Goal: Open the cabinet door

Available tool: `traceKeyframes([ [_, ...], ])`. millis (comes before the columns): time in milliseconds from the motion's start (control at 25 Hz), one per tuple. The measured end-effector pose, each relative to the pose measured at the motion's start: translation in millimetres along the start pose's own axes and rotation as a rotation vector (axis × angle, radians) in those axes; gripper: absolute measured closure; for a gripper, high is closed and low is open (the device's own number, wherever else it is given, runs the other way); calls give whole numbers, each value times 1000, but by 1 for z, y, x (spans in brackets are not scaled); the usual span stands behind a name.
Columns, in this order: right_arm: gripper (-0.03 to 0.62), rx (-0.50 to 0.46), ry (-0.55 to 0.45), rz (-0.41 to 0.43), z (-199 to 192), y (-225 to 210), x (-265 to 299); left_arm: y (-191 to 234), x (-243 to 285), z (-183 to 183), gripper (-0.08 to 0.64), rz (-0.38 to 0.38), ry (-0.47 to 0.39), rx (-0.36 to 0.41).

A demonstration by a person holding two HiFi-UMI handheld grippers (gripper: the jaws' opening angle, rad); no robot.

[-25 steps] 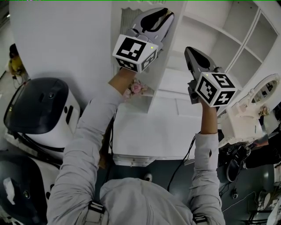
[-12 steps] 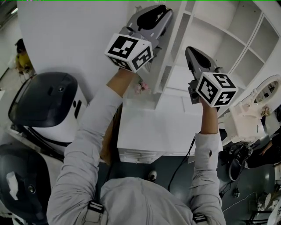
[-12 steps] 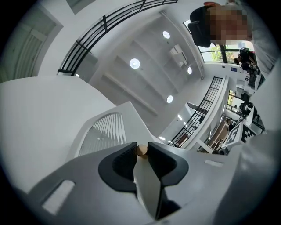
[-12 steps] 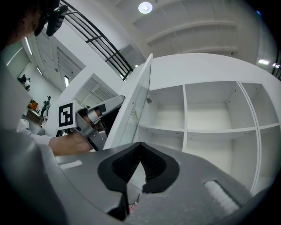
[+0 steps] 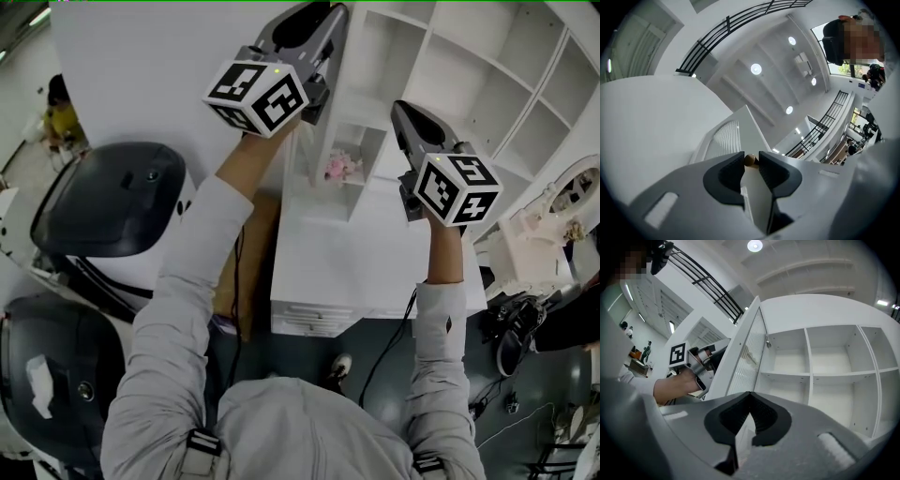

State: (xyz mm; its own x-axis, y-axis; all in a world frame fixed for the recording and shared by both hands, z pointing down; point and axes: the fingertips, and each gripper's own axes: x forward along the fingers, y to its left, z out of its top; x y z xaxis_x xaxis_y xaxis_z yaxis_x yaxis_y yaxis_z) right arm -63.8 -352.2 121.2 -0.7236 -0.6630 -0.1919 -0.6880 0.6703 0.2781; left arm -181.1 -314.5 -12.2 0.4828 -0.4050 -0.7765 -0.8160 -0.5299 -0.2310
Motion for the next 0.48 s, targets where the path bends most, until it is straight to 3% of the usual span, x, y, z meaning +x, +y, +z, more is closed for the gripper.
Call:
traceKeyframes([
  [200,591,6,6,-9,1,19,-7,23,-23,17,449,44,34,63],
  [480,591,-24,31,-41,1,30,-15,44,-43,27,489,83,35,58],
])
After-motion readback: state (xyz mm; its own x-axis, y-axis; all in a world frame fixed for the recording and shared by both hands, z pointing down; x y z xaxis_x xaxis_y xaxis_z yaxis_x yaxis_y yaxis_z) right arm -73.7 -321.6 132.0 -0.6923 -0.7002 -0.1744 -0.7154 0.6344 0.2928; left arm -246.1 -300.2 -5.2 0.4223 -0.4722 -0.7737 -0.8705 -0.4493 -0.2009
